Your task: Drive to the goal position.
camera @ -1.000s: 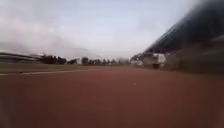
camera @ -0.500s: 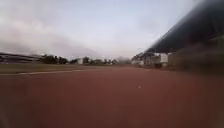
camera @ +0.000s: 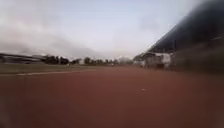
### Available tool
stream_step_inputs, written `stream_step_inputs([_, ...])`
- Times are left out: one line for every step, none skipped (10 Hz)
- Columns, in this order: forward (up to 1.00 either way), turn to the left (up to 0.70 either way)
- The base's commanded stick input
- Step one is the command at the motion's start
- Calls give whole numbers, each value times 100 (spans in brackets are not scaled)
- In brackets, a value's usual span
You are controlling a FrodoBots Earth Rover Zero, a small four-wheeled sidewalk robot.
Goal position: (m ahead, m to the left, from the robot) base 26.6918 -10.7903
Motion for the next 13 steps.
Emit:
stream_step_inputs([70,0])
stream_step_inputs([70,0])
stream_step_inputs([70,0])
stream_step_inputs([70,0])
stream_step_inputs([70,0])
stream_step_inputs([70,0])
stream_step_inputs([70,0])
stream_step_inputs([70,0])
stream_step_inputs([70,0])
stream_step_inputs([70,0])
stream_step_inputs([70,0])
stream_step_inputs([70,0])
stream_step_inputs([70,0])
